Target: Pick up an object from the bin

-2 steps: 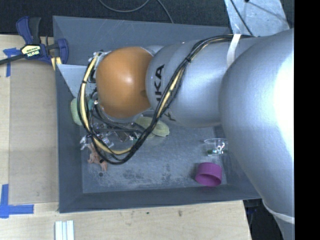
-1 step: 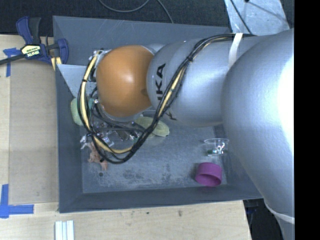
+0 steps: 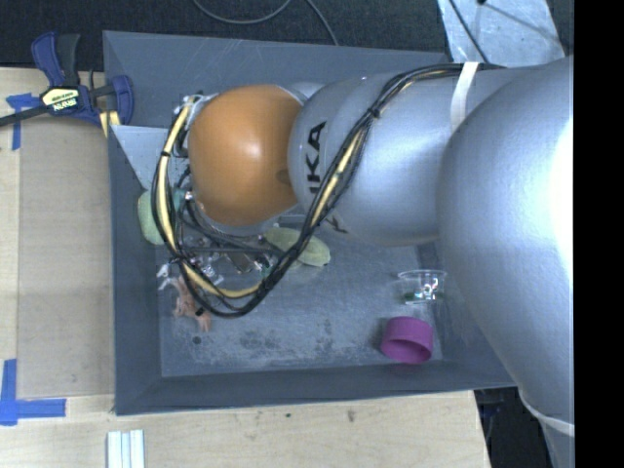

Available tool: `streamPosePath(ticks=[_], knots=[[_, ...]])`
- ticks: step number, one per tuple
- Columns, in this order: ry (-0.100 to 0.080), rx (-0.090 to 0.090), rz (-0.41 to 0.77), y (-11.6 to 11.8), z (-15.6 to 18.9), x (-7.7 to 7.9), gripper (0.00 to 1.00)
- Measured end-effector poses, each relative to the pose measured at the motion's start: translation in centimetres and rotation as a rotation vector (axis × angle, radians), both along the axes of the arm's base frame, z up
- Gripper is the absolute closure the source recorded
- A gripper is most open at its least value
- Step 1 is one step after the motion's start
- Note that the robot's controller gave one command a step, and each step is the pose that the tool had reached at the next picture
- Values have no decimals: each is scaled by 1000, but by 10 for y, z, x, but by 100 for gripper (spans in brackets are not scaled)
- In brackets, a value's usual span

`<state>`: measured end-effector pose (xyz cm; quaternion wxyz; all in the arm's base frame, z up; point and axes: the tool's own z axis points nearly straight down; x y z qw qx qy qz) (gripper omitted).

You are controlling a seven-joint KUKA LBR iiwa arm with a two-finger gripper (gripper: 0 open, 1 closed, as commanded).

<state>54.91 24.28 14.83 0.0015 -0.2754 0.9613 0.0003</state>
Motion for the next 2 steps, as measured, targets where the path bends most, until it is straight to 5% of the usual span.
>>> streamPosePath(ticks=[2], knots=[[1,0,-1,0,17,0,100]])
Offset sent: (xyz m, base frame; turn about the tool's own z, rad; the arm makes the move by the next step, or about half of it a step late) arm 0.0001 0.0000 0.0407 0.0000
